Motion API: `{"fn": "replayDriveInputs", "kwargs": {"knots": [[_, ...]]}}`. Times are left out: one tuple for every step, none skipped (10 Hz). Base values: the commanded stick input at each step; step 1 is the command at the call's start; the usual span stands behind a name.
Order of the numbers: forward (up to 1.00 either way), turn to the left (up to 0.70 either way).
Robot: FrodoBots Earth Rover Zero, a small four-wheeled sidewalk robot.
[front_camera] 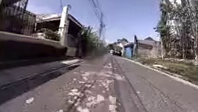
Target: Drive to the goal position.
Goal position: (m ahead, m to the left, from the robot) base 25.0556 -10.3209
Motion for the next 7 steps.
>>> {"fn": "replayDriveInputs", "kwargs": {"knots": [[1.00,0.00],[1.00,0.00],[1.00,0.00],[1.00,0.00],[1.00,0.00],[1.00,0.00],[1.00,0.00]]}}
